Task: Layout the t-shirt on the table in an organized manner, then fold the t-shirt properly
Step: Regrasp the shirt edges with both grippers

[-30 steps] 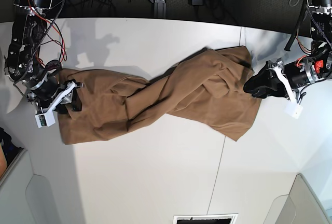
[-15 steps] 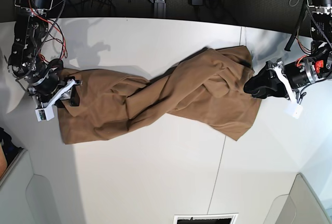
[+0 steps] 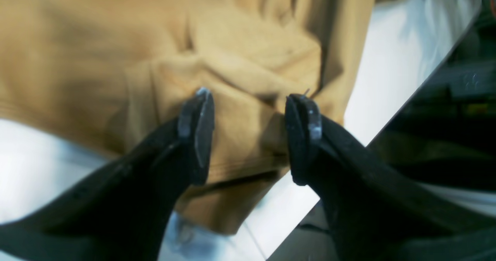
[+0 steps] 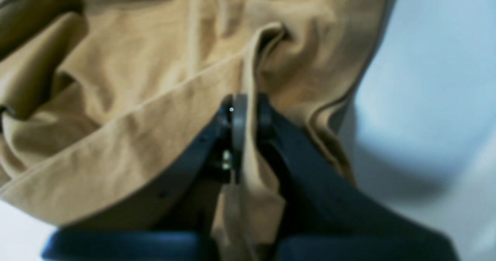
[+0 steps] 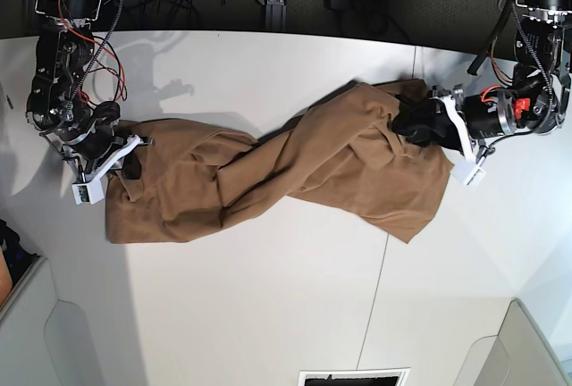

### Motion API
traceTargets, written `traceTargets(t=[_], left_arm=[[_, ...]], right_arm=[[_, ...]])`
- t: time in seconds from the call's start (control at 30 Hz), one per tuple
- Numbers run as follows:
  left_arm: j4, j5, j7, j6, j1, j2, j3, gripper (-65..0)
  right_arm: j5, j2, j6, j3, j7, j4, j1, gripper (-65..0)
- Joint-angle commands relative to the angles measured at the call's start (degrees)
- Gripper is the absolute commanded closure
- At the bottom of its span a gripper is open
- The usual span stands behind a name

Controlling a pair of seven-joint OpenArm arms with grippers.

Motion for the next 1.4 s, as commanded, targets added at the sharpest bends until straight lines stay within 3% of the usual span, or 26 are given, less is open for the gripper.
traceTargets(t=[0.0,0.2,0.47,0.83,0.93,1.2,1.37], left_arm=[[0.7,0.0,-2.1,-0.5,-0.8,-0.9,0.5,-32.5],[0.7,7.6,-6.5,-0.5,-1.5,-0.9,1.6,-32.5],[0.7,12.4,-6.6,-0.5,-2.7,-0.9,1.6,-32.5],[0.7,12.3,-7.0,-0.5,-2.7,-0.9,1.6,-32.5],[0.7,12.3,-7.0,-0.5,-2.7,-0.9,1.6,-32.5],[0.7,12.3,-6.9,-0.5,-2.6,-0.9,1.6,-32.5],[0.7,9.2,-4.6,-0.5,-2.7,-0.9,1.6,-32.4]], right_arm=[[1.1,0.7,0.9,0.1,0.0,1.8,1.1,0.0],[1.9,0.9,0.9,0.2,-7.9,11.1,0.7,0.0],[1.9,3.6,0.9,0.2,-9.3,21.9,-4.2,0.0],[2.2,4.3,1.1,0.2,-8.3,22.3,-8.5,0.0],[2.2,4.3,1.0,0.2,-7.8,22.3,-8.5,-11.4],[4.0,4.3,0.8,0.2,-7.8,22.3,-8.5,-9.7],[0.8,4.3,-1.8,0.2,-7.0,22.1,-8.2,-12.1]])
